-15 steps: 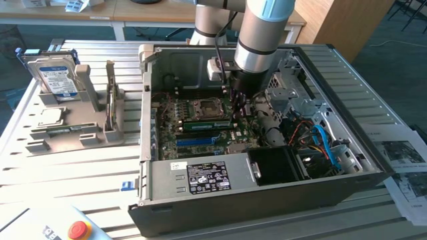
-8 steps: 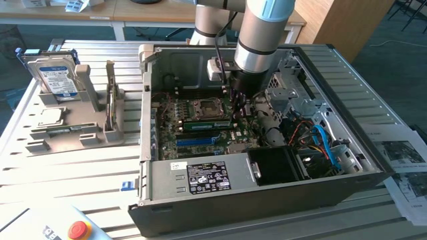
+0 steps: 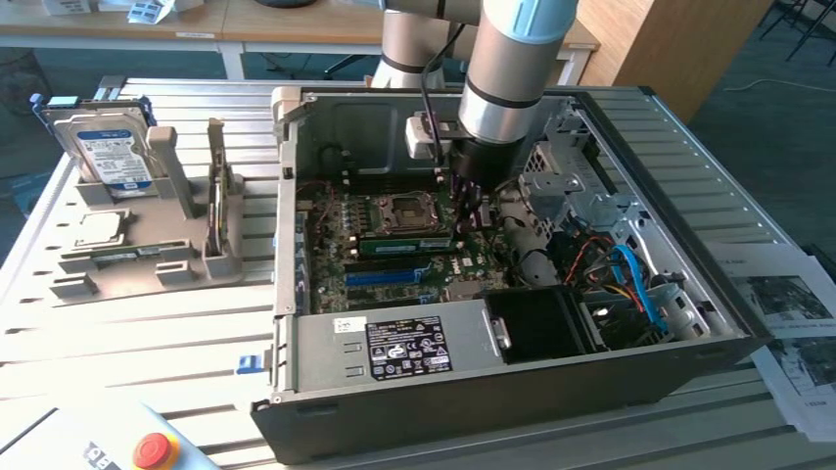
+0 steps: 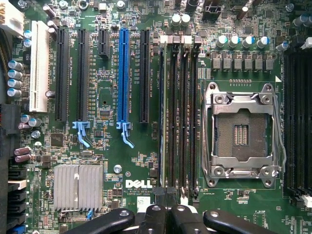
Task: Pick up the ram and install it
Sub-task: 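Press down the ram until it locks into place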
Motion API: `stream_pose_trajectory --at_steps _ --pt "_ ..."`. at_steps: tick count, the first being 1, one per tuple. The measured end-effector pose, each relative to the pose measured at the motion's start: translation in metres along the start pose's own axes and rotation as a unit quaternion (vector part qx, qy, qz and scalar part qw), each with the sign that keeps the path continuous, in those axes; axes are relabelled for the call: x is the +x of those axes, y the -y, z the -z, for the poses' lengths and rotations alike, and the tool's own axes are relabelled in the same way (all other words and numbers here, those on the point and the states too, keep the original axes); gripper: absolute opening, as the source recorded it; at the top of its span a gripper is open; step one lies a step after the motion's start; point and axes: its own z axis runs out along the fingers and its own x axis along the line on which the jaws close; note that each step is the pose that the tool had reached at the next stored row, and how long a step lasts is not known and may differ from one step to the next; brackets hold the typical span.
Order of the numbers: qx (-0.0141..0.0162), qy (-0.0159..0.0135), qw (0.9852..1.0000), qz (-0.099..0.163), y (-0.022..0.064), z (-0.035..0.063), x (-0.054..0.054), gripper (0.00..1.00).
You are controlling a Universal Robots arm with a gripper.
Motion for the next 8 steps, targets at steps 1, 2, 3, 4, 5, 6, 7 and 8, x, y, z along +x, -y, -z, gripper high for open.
stream_pose_trajectory --at_steps 1,2,3,4,5,6,7,8 --pt "0.0 -0.0001 1.0 0.0 0.0 -0.0001 0.0 0.1" --pt "0.0 -0.0001 1.0 0.0 0.0 -0.0002 0.0 0.1" --pt "0.0 -0.0001 1.0 0.0 0.0 -0.0002 0.0 0.1" --pt "0.0 -0.0001 1.0 0.0 0.0 -0.0002 0.0 0.1" --pt "0.0 -0.0001 1.0 0.0 0.0 -0.0002 0.0 0.1" --pt "0.0 -0.0001 1.0 0.0 0.0 -0.0002 0.0 0.1" --pt "0.0 0.0 1.0 0.0 0.0 -0.0002 0.0 0.1" --pt "0.0 0.0001 1.0 0.0 0.0 0.0001 -0.0001 0.1"
